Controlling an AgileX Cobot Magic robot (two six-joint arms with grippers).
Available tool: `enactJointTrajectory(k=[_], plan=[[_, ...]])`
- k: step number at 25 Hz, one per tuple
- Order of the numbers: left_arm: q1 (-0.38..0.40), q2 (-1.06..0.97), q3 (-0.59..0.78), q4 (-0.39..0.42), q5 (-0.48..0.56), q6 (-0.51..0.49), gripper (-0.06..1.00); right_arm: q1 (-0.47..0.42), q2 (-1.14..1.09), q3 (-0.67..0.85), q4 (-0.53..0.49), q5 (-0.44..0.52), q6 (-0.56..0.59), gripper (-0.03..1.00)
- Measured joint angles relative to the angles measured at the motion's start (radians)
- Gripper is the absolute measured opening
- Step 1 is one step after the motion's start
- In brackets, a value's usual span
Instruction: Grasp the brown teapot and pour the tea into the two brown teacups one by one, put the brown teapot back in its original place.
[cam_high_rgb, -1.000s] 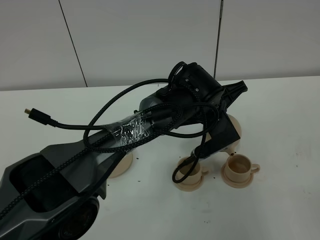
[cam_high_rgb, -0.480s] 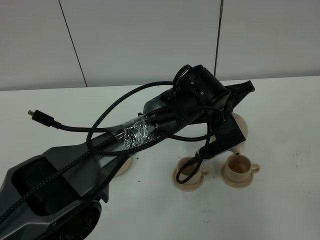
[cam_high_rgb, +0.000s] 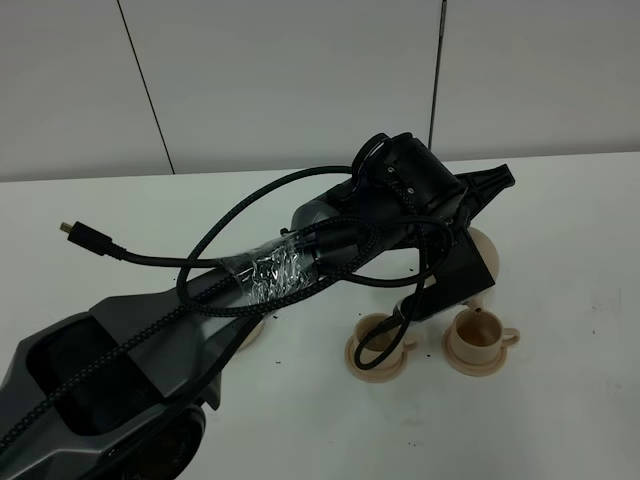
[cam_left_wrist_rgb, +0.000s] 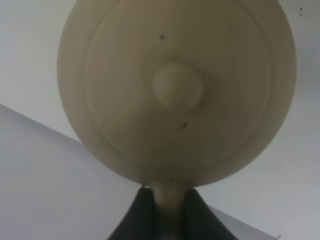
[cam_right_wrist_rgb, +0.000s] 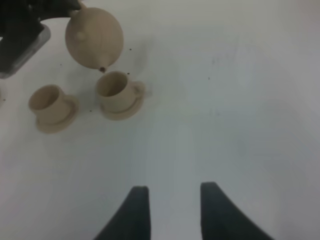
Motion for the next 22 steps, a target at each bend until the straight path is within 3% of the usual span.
enactJointTrajectory(k=[22], plan=[[-0.016, 0.0, 0.0, 0.042, 0.004, -0.002, 0.17, 0.0, 0.0, 0.0, 0.0, 0.0, 0.0, 0.24]])
